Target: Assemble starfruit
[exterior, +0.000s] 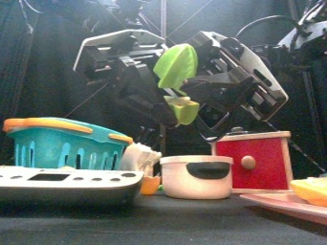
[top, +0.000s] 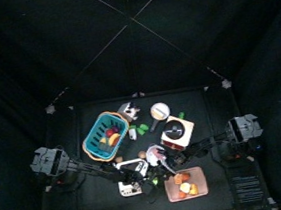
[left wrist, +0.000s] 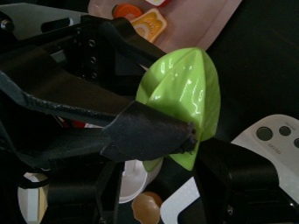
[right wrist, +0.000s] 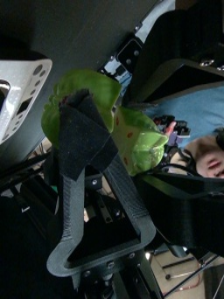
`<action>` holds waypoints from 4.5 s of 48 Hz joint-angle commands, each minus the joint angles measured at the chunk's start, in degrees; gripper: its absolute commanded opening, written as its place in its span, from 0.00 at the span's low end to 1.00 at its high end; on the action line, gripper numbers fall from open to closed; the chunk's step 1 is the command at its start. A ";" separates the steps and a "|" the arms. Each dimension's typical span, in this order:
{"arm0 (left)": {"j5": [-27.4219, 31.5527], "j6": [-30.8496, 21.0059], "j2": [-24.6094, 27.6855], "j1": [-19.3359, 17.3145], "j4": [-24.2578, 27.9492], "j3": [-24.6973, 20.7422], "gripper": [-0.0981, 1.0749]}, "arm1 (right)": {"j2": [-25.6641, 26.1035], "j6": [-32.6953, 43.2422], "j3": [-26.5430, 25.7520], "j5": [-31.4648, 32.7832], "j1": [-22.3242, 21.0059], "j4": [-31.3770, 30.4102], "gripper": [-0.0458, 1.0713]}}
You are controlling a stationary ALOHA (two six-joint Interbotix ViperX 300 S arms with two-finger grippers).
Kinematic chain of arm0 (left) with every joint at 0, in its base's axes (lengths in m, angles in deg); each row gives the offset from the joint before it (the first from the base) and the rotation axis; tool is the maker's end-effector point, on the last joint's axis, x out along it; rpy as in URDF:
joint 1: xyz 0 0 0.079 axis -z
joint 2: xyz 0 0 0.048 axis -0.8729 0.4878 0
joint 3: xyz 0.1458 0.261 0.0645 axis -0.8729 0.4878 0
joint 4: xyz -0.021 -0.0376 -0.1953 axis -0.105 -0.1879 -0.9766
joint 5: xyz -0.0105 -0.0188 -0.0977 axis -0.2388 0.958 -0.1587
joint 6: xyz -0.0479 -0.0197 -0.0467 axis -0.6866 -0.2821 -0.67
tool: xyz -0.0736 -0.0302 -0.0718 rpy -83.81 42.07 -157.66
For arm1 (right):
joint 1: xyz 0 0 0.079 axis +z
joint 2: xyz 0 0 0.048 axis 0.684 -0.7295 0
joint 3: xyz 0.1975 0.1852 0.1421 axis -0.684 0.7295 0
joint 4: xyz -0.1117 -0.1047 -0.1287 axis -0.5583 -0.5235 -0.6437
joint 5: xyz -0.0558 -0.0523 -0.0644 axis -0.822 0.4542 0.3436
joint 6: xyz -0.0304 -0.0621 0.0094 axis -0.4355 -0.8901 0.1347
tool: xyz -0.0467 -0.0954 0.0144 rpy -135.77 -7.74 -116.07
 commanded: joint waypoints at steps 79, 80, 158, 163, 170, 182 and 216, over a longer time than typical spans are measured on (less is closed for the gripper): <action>-10.81 -2.72 -22.32 -13.10 -38.76 16.44 0.68 | 24.35 -0.97 3.69 46.85 0.35 -49.48 0.61; -8.61 -2.72 -22.50 -13.10 -38.76 15.64 0.68 | 24.17 -1.14 3.60 46.05 0.26 -48.78 0.61; 30.06 10.72 -8.17 -7.82 -22.59 -7.91 0.68 | -4.13 9.05 -12.22 -21.62 -21.27 -26.28 0.61; 28.74 8.88 -8.61 -7.03 -20.57 -7.56 0.68 | -4.22 9.14 -12.66 -21.27 -20.92 -23.03 0.61; 27.51 4.39 -9.32 -6.50 -15.47 -6.33 0.68 | -4.31 8.26 -12.74 -21.27 -19.42 -18.28 0.61; 27.51 -3.52 -10.11 -6.77 -7.56 -4.22 0.68 | -4.39 7.82 -11.87 -21.18 -18.63 -18.37 0.61; 23.38 -8.00 -13.89 -6.94 -3.78 -0.26 0.68 | -7.03 8.17 -13.01 -21.18 -18.81 -18.19 0.61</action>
